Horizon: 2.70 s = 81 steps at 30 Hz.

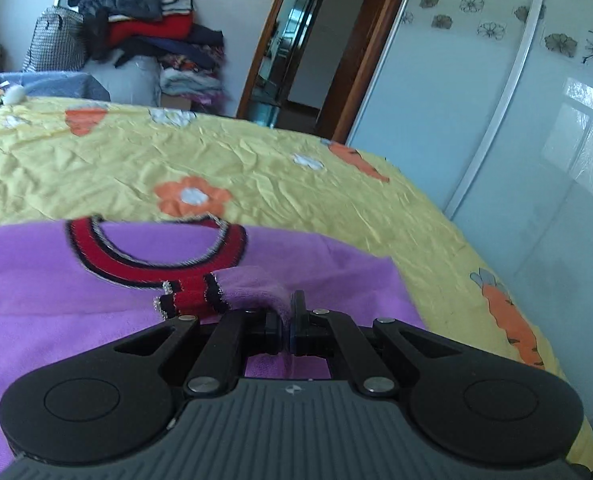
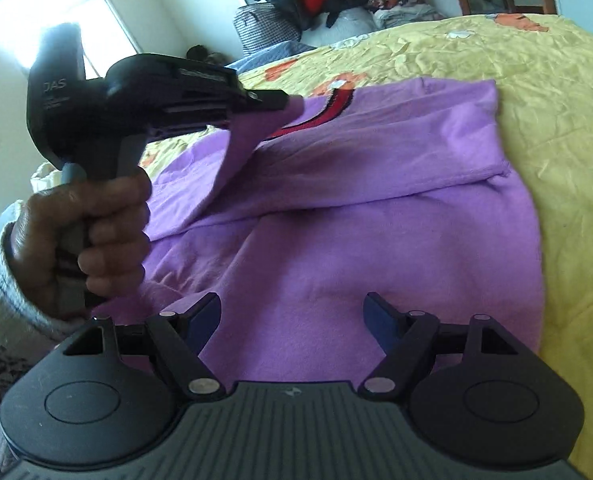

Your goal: Fold small clothes

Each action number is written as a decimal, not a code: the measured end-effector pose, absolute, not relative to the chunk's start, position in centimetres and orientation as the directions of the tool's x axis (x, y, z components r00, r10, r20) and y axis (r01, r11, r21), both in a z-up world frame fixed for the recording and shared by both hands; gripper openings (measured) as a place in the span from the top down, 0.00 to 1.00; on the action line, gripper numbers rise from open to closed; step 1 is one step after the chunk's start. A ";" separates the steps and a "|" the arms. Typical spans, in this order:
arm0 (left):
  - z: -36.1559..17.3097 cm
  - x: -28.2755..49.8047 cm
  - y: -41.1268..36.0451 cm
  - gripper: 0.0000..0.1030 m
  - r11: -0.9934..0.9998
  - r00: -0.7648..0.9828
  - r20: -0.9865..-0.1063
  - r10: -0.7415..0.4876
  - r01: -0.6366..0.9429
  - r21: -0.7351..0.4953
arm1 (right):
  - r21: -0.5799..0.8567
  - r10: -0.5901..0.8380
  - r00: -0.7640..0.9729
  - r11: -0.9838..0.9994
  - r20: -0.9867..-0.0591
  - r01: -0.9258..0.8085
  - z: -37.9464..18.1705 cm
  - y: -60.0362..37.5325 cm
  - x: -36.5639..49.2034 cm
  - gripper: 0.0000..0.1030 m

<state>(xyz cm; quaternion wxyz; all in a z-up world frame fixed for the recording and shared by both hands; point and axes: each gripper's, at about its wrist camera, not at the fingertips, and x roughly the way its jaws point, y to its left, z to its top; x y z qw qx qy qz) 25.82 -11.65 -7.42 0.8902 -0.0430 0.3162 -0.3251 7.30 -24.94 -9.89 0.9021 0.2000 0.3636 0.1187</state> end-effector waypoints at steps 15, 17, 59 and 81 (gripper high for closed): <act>-5.7 24.9 4.8 0.11 0.807 0.668 -0.488 -0.561 0.313 -0.500 | 0.045 0.161 0.822 0.986 -0.547 -0.163 -6.0 -22.3 14.0 0.24; -6.4 25.6 8.0 0.11 0.833 0.680 -0.529 -0.508 0.231 -0.502 | -0.035 0.171 0.820 0.974 -0.546 -0.226 -6.1 -20.2 16.0 0.25; -9.2 27.7 10.1 0.07 0.980 0.619 -0.761 -0.194 0.148 -0.130 | 0.330 0.086 0.739 0.924 -0.668 0.191 -9.7 -35.3 19.1 0.68; -7.3 20.3 10.8 0.01 0.868 0.621 -0.606 -0.496 0.363 -0.338 | 0.160 0.133 0.758 0.986 -0.638 -0.039 -9.1 -28.7 9.7 0.00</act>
